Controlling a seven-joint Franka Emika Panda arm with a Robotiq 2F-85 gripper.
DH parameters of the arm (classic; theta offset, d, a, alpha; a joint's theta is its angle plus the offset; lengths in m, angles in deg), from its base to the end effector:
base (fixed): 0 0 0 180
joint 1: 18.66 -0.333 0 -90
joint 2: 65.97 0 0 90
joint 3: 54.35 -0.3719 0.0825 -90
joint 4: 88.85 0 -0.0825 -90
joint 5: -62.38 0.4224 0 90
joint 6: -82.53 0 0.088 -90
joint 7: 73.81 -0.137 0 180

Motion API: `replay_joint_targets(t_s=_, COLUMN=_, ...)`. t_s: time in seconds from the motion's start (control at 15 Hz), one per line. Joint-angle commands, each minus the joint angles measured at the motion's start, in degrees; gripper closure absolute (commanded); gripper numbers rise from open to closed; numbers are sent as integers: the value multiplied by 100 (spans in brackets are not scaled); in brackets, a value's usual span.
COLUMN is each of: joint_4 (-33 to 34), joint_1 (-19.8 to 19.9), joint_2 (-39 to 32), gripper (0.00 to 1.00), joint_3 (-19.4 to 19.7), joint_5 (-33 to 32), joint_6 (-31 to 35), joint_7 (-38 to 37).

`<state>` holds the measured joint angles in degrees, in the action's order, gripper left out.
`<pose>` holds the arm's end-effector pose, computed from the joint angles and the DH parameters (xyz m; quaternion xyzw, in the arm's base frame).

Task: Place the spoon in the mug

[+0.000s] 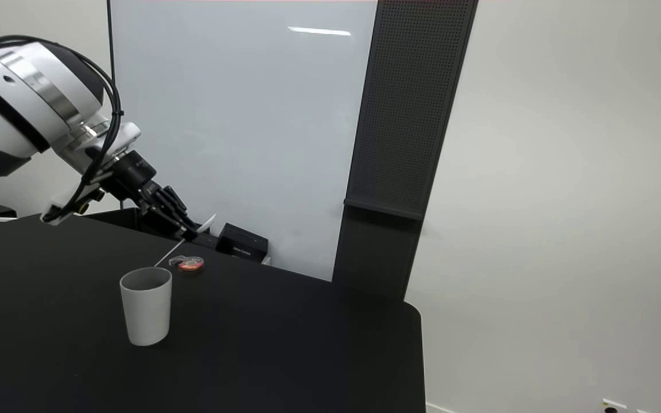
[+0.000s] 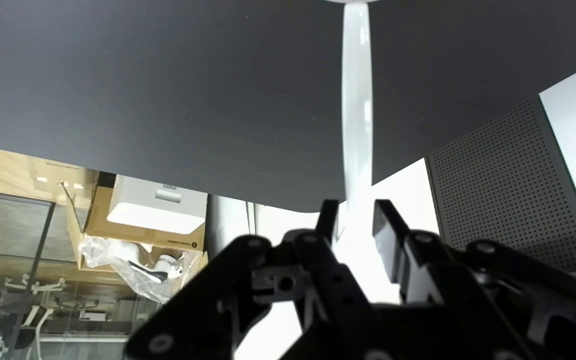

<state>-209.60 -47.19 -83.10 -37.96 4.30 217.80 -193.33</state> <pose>0.6186 0.1072 0.2857 0.7936 -0.4807 0.3282 0.1771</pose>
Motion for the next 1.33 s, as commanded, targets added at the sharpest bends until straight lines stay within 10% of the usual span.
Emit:
replay_joint_targets(t_s=0.0, joint_4=-143, joint_1=815, joint_2=123, gripper=94, joint_3=-855, joint_5=-254, joint_6=-119, joint_7=-277)
replay_joint_targets(t_s=1.27, joint_4=-465, joint_1=1537, joint_2=-216, gripper=94, joint_3=-1863, joint_5=-1578, joint_6=-44, joint_7=-1377)
